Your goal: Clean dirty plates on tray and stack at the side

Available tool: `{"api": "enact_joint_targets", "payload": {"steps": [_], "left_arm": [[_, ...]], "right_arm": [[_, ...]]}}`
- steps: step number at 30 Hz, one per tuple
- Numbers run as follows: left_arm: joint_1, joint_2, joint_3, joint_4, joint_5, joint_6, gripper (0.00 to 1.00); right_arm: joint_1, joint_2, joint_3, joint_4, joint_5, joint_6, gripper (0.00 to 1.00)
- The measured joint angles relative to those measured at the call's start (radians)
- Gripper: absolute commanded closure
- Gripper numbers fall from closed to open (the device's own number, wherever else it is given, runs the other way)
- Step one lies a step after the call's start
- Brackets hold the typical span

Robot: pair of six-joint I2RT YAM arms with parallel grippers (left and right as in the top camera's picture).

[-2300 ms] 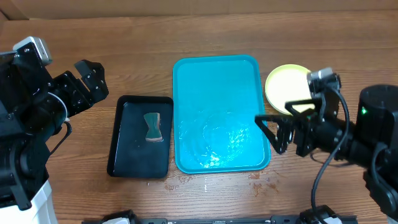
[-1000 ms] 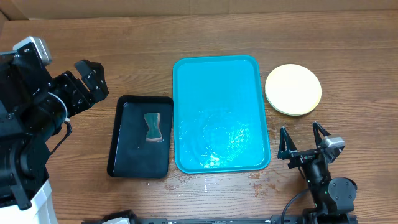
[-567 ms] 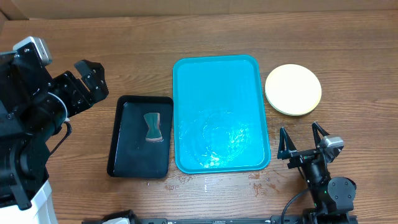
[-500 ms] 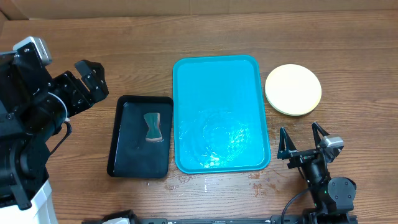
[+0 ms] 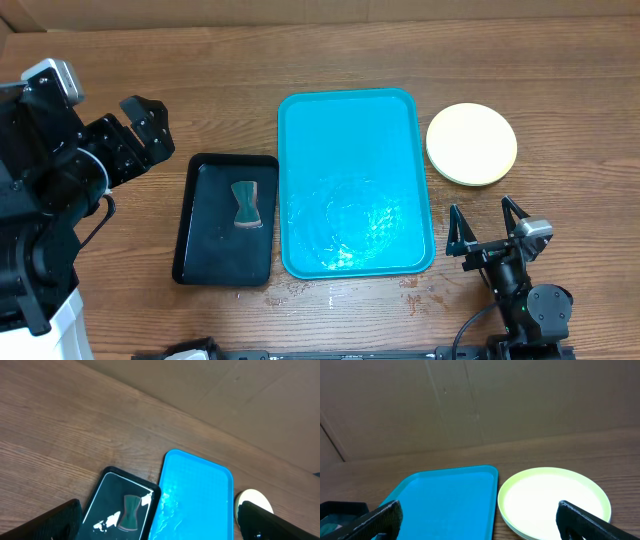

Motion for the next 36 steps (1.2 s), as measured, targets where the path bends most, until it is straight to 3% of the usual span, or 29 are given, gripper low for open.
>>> {"api": "enact_joint_targets", "payload": {"steps": [9,13,16,20,30,36], "left_arm": [[-0.084,-0.09,-0.112,0.06,-0.174,0.003,0.0],[-0.154,-0.257,-0.373,0.338,-0.23,0.031,0.0],[-0.189,-0.425,-0.65,0.616,-0.235,0.075,0.0],[-0.198,-0.674,-1.014,0.85,-0.224,0.109,0.0],[-0.175,-1.16,-1.555,1.023,-0.194,0.13,0.0],[-0.175,-1.213,-1.727,1.162,-0.175,0.124,0.0]], "right_arm": [[0.0,0.0,0.0,0.0,0.0,0.0,0.0],[0.0,0.0,0.0,0.0,0.0,0.0,0.0],[0.0,-0.001,0.0,0.0,0.0,0.0,0.0],[0.0,-0.001,0.0,-0.001,0.0,0.0,0.0],[0.0,-0.001,0.0,-0.001,0.0,0.0,0.0],[0.0,-0.001,0.0,-0.002,0.0,0.0,0.0]]}}
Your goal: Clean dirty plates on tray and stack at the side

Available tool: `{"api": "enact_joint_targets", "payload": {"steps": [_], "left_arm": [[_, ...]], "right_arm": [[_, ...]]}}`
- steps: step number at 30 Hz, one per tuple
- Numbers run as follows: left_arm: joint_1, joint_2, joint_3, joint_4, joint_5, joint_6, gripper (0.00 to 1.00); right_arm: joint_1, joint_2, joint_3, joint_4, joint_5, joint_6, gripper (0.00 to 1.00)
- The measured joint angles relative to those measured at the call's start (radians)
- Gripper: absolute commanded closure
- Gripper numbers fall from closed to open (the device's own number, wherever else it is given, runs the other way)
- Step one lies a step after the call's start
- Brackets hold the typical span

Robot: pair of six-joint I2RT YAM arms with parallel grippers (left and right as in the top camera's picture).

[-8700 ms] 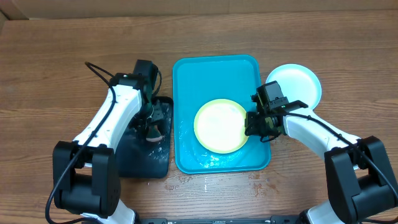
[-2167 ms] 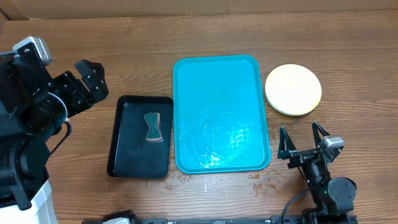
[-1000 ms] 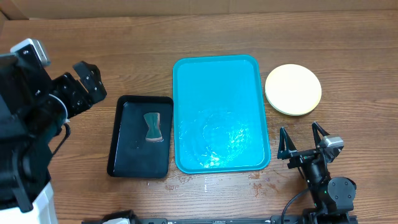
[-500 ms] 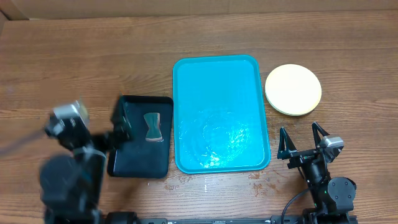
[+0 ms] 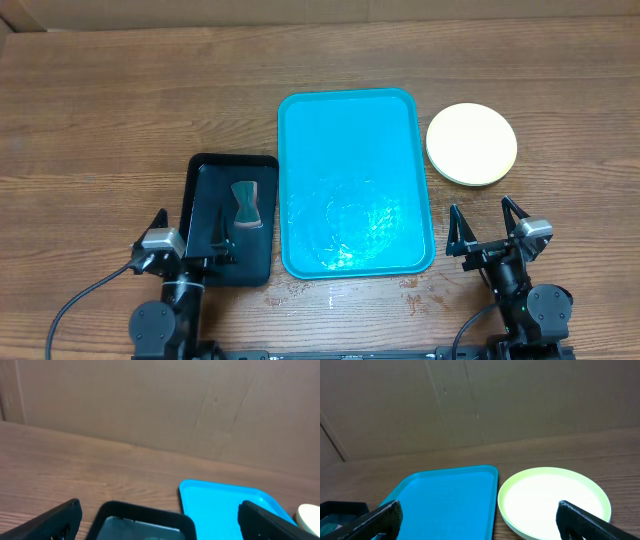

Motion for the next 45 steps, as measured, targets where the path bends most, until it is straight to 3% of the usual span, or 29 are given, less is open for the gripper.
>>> {"api": "enact_joint_targets", "payload": {"steps": [4,13,45], "left_arm": [[0.0,-0.003,-0.124,0.146,0.007,-0.037,0.0],[0.0,-0.004,-0.171,0.104,0.007,-0.085,0.0],[0.0,-0.004,-0.171,0.104,0.007,-0.089,0.0]], "right_arm": [[0.0,0.0,0.0,0.001,0.0,0.0,0.0],[0.0,0.0,0.0,0.002,0.0,0.0,0.0],[0.0,0.0,0.0,0.002,0.0,-0.001,0.0]]}}
